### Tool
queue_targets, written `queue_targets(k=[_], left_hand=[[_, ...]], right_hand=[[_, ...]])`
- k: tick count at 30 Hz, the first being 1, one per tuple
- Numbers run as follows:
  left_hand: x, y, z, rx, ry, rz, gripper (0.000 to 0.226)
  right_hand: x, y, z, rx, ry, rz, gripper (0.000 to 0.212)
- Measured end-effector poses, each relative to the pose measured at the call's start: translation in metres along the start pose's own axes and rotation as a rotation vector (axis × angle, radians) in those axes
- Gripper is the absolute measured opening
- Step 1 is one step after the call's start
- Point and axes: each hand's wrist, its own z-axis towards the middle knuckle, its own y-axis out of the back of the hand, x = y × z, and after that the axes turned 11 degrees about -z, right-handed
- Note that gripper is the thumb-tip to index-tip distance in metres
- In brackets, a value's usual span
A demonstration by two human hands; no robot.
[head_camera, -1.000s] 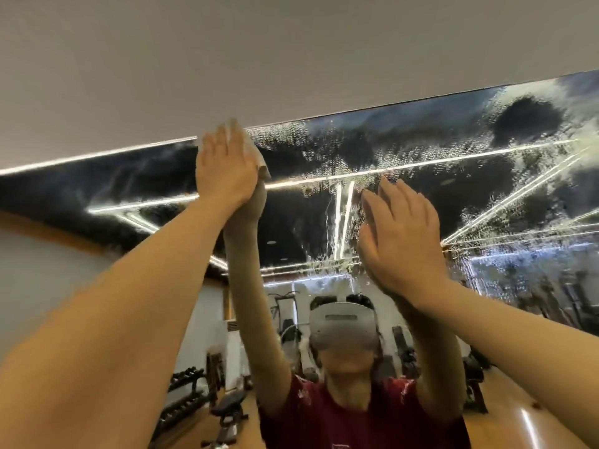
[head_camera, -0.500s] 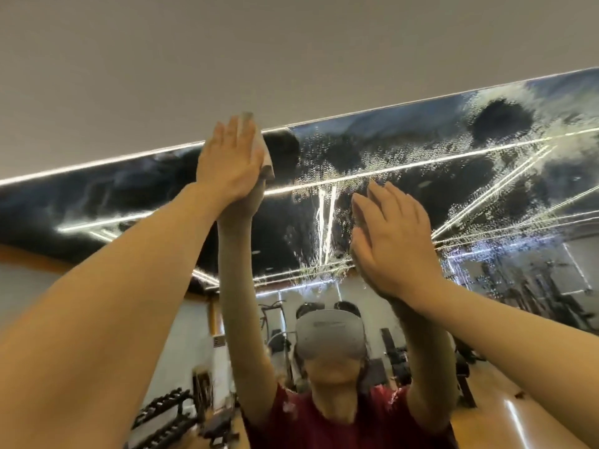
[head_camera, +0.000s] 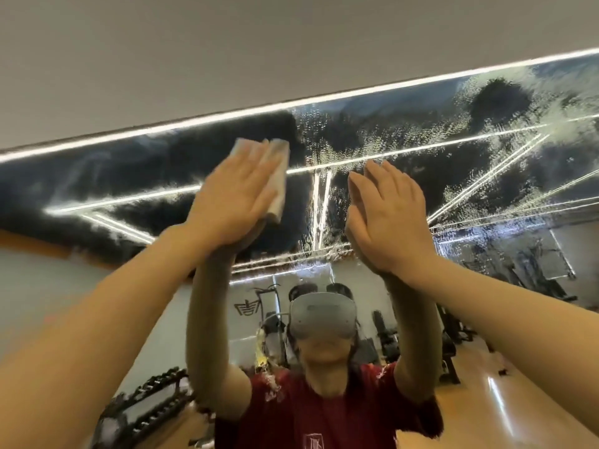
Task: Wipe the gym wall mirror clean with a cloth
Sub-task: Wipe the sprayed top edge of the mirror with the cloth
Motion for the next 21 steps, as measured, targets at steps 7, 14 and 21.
queue_targets(k=[7, 14, 21], left_hand=[[-0.002, 0.006, 0.046, -0.015, 0.148, -0.038, 0.055], [-0.095, -0.033, -0.094, 0.127, -0.107, -0.026, 0.061], [-0.075, -0.028, -0.082, 0.122, -0.014, -0.008, 0.062]], right_hand=[[0.000, 0.001, -0.002, -0.008, 0.003, 0.021, 0.058], [0.000, 0.002, -0.002, 0.001, 0.003, 0.011, 0.057], [-0.001, 0.002, 0.000, -0.022, 0.006, -0.002, 0.054]])
